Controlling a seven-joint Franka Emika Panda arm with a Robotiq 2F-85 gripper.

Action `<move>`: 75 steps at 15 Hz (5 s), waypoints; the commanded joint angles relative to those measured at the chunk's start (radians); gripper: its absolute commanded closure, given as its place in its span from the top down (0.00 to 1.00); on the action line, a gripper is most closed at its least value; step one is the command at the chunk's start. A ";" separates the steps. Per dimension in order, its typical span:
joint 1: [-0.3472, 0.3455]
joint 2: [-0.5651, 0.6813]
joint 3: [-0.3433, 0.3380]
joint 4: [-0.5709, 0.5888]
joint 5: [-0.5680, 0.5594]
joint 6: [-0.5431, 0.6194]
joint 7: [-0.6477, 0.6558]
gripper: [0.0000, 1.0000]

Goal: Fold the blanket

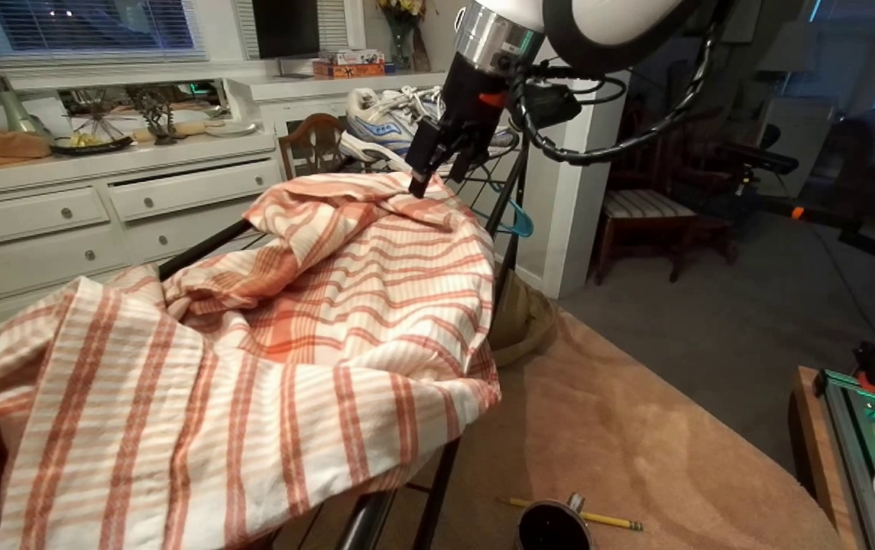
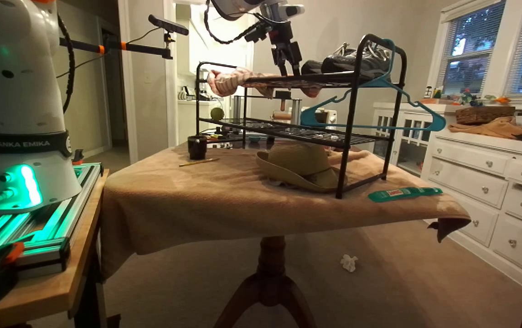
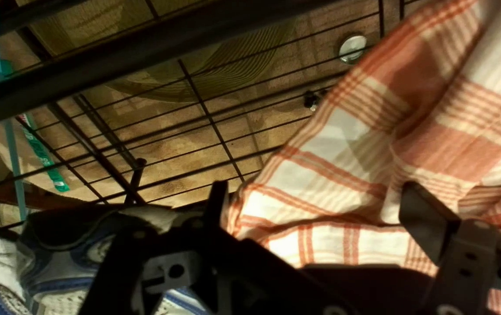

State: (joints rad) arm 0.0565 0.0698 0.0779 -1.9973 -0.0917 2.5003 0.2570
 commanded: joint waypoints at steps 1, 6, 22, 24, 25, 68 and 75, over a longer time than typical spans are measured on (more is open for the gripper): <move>0.006 0.022 -0.013 -0.017 0.025 0.080 0.013 1.00; 0.010 0.045 -0.016 -0.020 0.050 0.138 0.003 0.68; 0.042 -0.033 0.025 -0.003 0.144 0.117 -0.066 0.00; 0.039 -0.035 0.012 -0.008 0.042 0.127 -0.016 0.26; 0.037 -0.035 0.005 -0.010 0.000 0.130 -0.009 0.28; 0.025 -0.004 0.003 -0.068 0.141 0.178 -0.102 0.35; 0.027 -0.005 -0.007 -0.074 0.099 0.173 -0.085 0.00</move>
State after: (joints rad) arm 0.0799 0.0733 0.0737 -2.0542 0.0280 2.6717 0.1704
